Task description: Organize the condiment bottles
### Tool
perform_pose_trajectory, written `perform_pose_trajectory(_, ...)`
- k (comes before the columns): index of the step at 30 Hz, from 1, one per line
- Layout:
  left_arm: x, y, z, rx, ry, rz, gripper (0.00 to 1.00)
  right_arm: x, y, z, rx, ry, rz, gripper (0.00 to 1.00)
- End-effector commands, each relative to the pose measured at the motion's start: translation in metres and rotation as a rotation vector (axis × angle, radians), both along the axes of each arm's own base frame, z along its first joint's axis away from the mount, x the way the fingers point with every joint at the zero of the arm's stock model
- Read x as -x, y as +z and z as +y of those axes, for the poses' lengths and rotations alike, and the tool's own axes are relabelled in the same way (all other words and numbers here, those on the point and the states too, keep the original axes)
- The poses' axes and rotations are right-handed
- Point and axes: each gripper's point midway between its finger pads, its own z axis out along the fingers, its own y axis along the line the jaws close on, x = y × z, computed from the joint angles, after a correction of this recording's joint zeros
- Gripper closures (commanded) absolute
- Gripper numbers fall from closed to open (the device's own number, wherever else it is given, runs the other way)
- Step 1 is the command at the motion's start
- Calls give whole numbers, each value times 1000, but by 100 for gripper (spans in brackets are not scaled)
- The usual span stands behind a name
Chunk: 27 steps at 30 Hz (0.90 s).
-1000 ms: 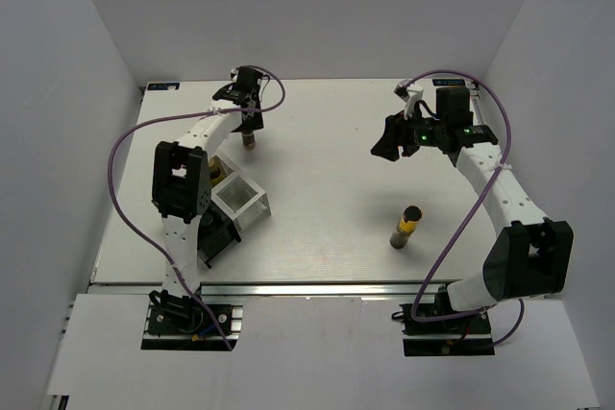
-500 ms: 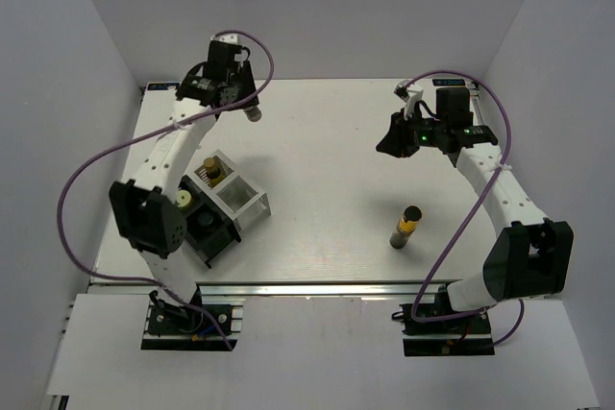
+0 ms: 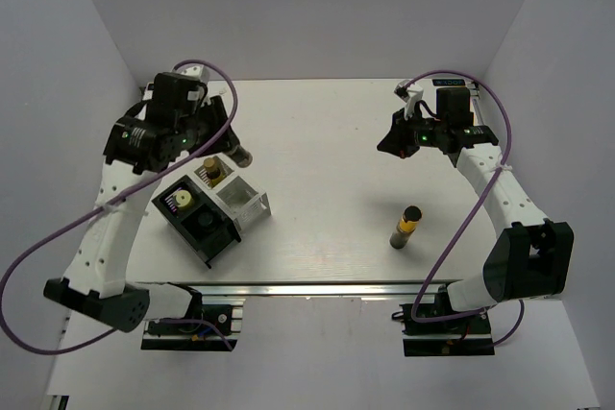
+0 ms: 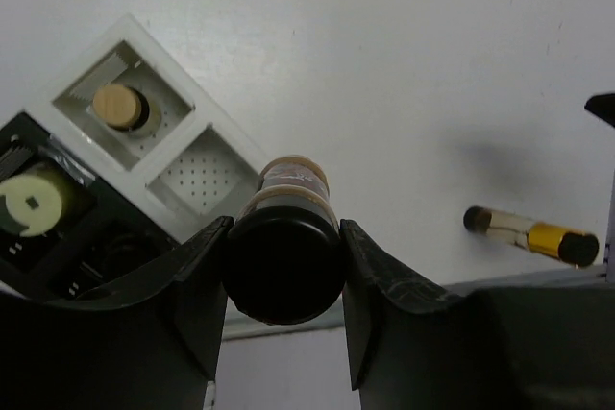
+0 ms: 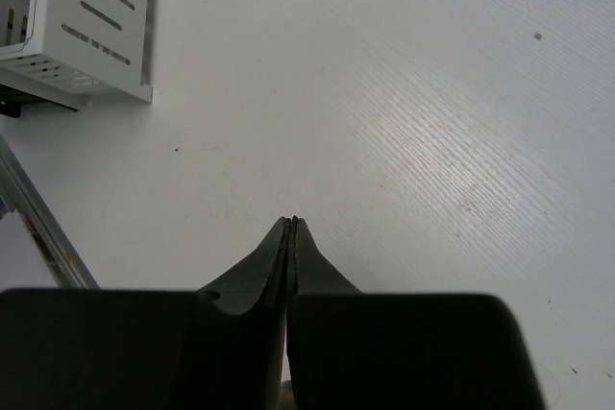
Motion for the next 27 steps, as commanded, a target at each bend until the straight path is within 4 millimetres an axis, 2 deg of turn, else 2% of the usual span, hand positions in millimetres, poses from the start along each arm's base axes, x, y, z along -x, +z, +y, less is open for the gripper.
perform_pose_trajectory(1, 52, 0, 0, 56, -59, 103, 100, 5, 12, 4, -21, 25, -40, 100)
perform_pose_trajectory(3, 72, -5, 0, 68, -83, 156, 100, 5, 12, 5, -25, 26, -35, 100)
perform_pose_trajectory(4, 80, -17, 1, 67, -88, 190, 100, 5, 12, 5, -26, 26, -35, 100)
perform_pose_trajectory(8, 98, -40, 13, 53, -29, 231, 100, 5, 13, 5, -27, 26, -38, 100)
perform_pose_trajectory(12, 98, -63, 29, 2, 79, 271, 100, 5, 12, 4, -23, 23, -38, 100)
perform_pose_trajectory(18, 92, -71, 47, -82, 147, 256, 100, 4, 10, 3, -16, 19, -35, 100)
perform_pose_trajectory(21, 91, -81, 59, -148, 180, 265, 100, 5, 8, 3, -17, 17, -30, 100)
perform_pose_trajectory(22, 92, -90, 65, -184, 195, 282, 100, 5, 8, 3, -17, 17, -30, 100)
perform_pose_trajectory(27, 93, -96, 70, -218, 202, 292, 100, 4, 7, 2, -9, 12, -34, 100)
